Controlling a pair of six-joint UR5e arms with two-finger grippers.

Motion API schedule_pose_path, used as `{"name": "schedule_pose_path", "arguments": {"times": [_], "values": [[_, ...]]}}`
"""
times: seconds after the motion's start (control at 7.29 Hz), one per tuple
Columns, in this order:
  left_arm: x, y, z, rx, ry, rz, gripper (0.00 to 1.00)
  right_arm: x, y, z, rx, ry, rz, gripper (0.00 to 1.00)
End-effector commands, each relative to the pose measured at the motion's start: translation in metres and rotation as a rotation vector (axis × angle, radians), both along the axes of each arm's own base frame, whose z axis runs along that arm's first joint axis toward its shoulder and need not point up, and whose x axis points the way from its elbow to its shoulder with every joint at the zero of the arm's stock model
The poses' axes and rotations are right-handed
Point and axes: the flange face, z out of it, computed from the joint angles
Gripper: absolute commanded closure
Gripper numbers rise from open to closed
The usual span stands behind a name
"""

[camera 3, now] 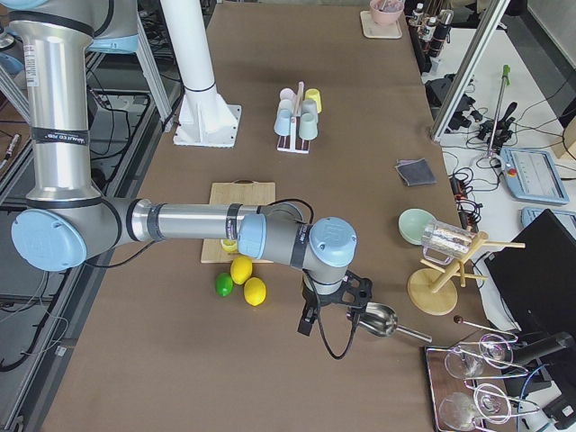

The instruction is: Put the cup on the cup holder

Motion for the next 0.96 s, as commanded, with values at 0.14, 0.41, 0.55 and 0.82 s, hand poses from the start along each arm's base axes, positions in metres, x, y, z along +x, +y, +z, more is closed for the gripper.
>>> {"name": "schedule_pose_path", "arguments": {"times": [0.14,0.41,0.55,0.82], "values": [[0.008,-0.004,0.006,-0.071,0.108,-0.069,0.01,0.01,0.004,0.0,0.001,-0.002,0.023,0.0],[0.011,0.0,0.013,-0.104,0.113,-0.084,0.01,0.011,0.005,0.001,-0.001,-0.003,0.023,0.0],[0.011,-0.001,0.01,-0.105,0.113,-0.084,0.01,0.011,0.005,0.0,0.001,-0.003,0.023,0.0],[0.018,-0.014,0.018,-0.118,0.106,-0.07,0.01,0.017,0.007,0.002,-0.007,-0.004,0.037,0.0]]}}
